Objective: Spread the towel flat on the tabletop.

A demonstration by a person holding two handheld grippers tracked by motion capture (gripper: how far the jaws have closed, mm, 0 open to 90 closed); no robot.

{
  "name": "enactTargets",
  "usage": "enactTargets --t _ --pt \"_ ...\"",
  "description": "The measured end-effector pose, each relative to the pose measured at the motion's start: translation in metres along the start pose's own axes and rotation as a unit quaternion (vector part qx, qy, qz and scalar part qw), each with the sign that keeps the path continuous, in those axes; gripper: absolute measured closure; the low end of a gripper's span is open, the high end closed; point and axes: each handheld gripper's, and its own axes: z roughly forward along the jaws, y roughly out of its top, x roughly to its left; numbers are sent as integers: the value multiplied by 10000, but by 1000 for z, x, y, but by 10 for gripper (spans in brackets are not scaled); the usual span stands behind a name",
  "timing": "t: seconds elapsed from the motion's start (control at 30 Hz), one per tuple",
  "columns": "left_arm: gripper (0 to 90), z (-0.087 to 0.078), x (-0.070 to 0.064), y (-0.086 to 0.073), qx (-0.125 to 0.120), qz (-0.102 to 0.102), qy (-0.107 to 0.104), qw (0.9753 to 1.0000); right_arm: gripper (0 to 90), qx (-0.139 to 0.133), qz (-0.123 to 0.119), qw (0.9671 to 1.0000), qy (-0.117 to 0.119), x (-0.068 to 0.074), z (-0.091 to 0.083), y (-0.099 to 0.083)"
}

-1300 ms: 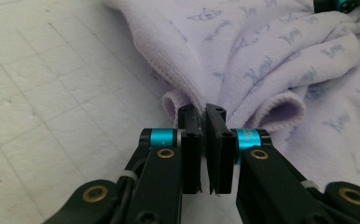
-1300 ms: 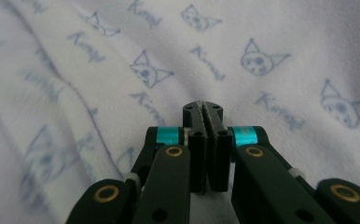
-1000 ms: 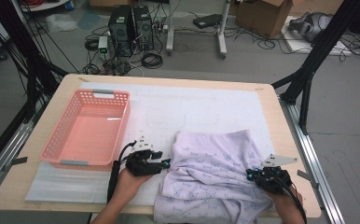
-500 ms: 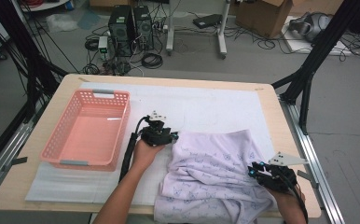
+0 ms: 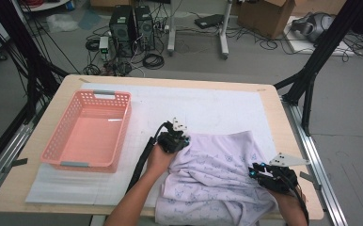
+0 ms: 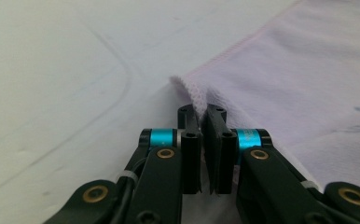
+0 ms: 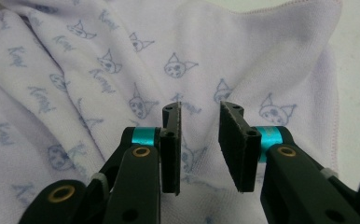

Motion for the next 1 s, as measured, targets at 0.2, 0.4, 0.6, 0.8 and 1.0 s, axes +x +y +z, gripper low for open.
enactTargets --t 0.2,0.4,0.6,0.8,1.0 --pt "853 -15 45 -6 -115 -729 965 9926 689 -38 66 10000 -46 -3 -1 -1" --pt "584 -30 66 -10 -438 -1257 912 9869 647 -487 181 9961 -717 -16 -3 7" --pt "492 -39 59 -10 -518 -1258 440 9897 605 -320 499 9951 -786 -47 22 30" --pt "499 -42 51 -18 -486 -1221 171 9912 513 -125 960 9925 -749 -75 64 50" --pt "503 -36 50 -21 -276 -1211 26 9923 692 345 749 9934 -802 -86 101 66"
